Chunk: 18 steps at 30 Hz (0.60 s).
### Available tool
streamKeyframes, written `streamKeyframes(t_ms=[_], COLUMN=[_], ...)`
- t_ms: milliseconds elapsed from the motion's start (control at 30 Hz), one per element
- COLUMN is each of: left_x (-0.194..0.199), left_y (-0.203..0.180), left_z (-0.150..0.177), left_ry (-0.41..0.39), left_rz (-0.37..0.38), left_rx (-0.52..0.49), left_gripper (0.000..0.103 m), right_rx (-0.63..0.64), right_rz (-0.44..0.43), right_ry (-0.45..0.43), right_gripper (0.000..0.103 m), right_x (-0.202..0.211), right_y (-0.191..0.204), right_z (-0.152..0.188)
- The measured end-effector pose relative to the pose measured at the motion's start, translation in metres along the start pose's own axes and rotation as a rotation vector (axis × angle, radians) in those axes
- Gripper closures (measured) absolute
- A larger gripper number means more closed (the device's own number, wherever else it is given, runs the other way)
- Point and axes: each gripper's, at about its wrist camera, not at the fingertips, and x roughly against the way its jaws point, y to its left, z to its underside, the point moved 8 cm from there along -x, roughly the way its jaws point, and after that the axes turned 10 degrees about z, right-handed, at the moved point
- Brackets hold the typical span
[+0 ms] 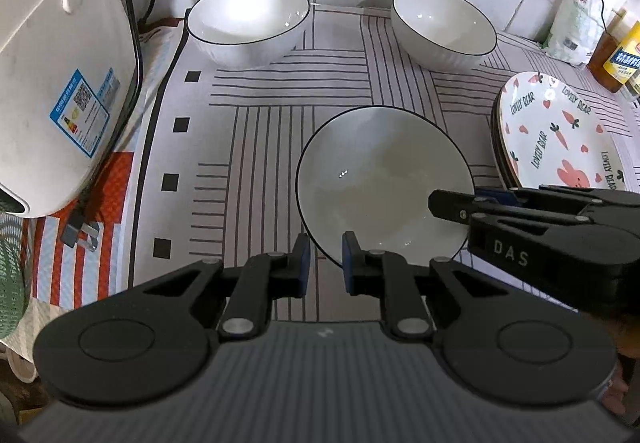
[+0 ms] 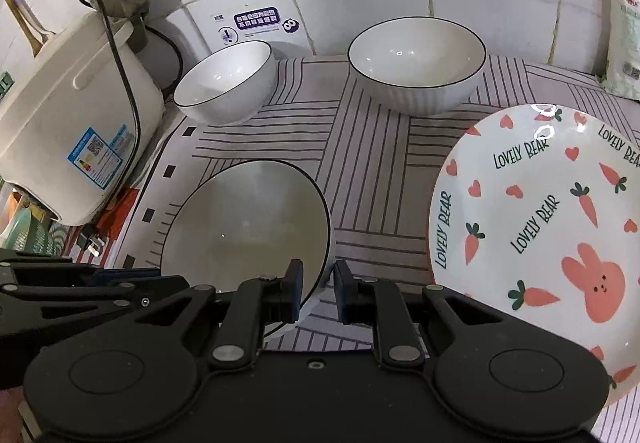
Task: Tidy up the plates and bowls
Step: 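Close both grippers on the rim of the white bowl, then lift the white bowl off the mat with both grippers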
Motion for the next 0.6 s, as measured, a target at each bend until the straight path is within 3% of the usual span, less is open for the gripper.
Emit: streamKeyframes(t_ms=[167, 400, 600], left_x=[0.005, 0.035, 0.059], left_y=[0.002, -0.003, -0.012], left_z=[0.001, 0.003, 0.008], left_ry=[-0.014, -0.051, -0.067], left_rz=[-0.009, -0.058, -0.097], left_rx=[0.017, -0.027, -0.093], left_gripper=[0.086, 0.084, 0.083], right_rx=[0.008, 0.063, 0.186], right_rz=[-0.024, -0.07, -0.062], right_ry=[-0.031, -0.112, -0.268], right_gripper=[0.077, 0.058, 0.037], right_x=[0.006, 0.046, 0.095], right_y=[0.0, -0.004, -0.004], right_z=[-0.001, -0.006, -0.005])
